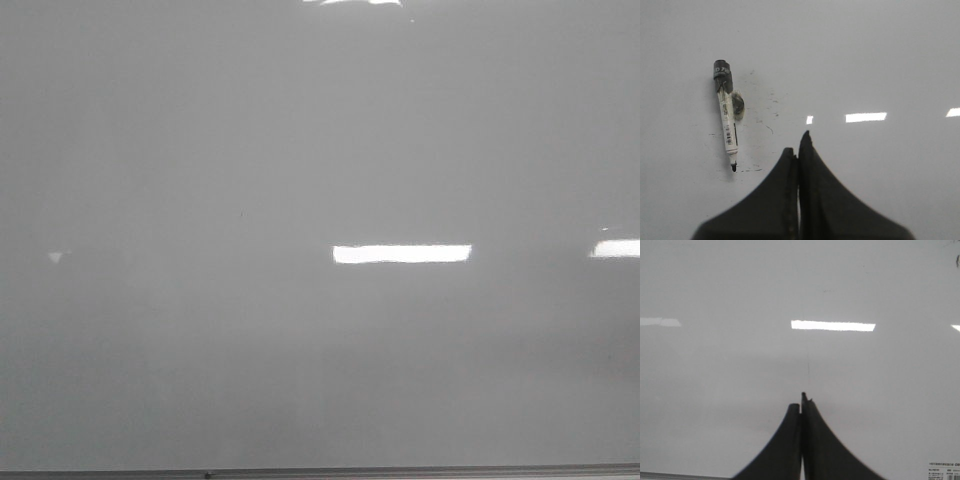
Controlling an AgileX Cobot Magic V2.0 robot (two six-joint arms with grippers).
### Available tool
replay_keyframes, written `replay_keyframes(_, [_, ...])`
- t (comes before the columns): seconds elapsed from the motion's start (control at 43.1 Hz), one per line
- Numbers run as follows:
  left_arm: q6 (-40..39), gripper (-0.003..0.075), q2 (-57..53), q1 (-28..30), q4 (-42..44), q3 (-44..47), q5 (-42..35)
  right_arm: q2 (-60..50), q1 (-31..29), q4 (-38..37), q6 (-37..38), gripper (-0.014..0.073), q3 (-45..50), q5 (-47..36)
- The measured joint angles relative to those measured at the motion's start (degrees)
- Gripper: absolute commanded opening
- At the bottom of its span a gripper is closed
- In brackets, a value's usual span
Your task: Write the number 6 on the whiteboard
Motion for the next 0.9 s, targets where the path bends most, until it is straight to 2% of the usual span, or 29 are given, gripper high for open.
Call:
replay_keyframes(0.186, [0.0,-0.002,0.0,0.0,1.4,0.0,-2.6,0.0,0.0,0.3,0.0,-0.006,-0.1,-4.5])
replay_keyframes(0.325, [0.1,-0.002,0.0,0.0,1.0,-2.1,-5.3,0.0,0.0,0.5,0.0,-0.006,-4.8,-2.4])
replay_keyframes(0.464, [0.1,-0.002,0.9,0.0,1.4,-10.0,-2.7,0.7,0.0,0.7,0.0,-0.006,-13.9,2.3])
replay_keyframes(0.603, [0.1,-0.002,7.5,0.0,1.4,-17.6,1.5,6.9,0.0,0.8,0.0,-0.006,-21.5,6.1])
replay_keyframes(0.789, [0.1,-0.002,16.9,0.0,1.4,-21.8,4.5,15.6,0.0,0.9,0.0,-0.0056,-25.7,7.1])
replay_keyframes(0.835, [0.1,-0.0016,18.1,0.0,1.4,-21.8,4.8,16.8,0.0,0.9,0.0,-0.0034,-25.9,7.2])
replay_keyframes(0.905, [0.1,0.0042,19.2,0.0,1.4,-21.9,4.8,17.8,0.0,1.1,0.0,0.0044,-26.0,7.5])
